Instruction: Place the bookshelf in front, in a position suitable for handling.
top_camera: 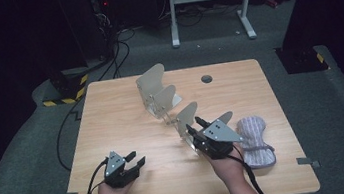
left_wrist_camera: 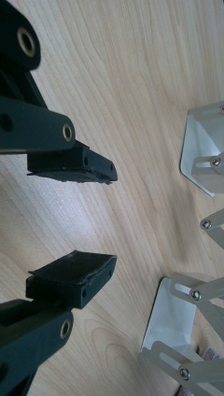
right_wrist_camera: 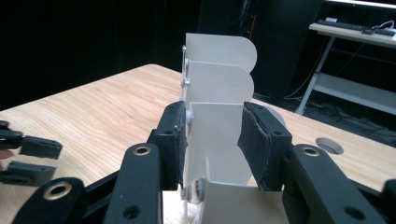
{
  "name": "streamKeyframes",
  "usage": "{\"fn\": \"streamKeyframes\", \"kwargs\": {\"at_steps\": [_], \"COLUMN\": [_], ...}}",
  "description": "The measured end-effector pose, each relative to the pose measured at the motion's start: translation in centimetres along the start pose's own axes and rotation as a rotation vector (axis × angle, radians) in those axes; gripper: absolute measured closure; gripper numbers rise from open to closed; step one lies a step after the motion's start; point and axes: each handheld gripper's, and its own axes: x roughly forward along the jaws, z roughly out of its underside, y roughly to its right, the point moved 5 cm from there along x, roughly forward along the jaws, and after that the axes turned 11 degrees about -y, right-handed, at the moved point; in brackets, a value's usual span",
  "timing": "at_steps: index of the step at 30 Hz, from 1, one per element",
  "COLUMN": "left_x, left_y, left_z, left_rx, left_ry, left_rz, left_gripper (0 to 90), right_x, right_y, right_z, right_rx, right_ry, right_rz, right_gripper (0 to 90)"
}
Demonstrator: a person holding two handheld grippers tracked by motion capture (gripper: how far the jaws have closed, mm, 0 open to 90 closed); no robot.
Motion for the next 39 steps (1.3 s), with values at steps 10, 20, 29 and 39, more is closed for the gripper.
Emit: {"fn": "streamKeyframes", "kwargs": {"at_steps": [10, 20, 29, 39], "left_x": [0.8, 1.3, 1.3, 1.1], "left_y": [0.6, 0.9, 1.1, 0.9], "left_z": [-0.7, -0.9, -0.7, -0.6], "left_rx": [0.028, 0.038, 0.051, 0.045], "left_ry": [-0.002, -0.002, -0.013, -0.016], "left_rz": [0.016, 0.025, 0.023, 0.02], "left_gripper": [52.7, 52.8, 52.8, 52.7], "right_x": [-3.1, -0.1, 1.2, 3.0], "right_y": [0.1, -0.1, 1.2, 4.1], "right_z": [2.3, 5.8, 6.2, 6.2], "right_rx": [0.08, 0.164, 0.173, 0.182], "right_ry": [-0.014, -0.179, -0.189, -0.184], "right_rz": [0.042, 0.079, 0.126, 0.125], "right_gripper": [57.7, 33.0, 34.9, 47.1]}}
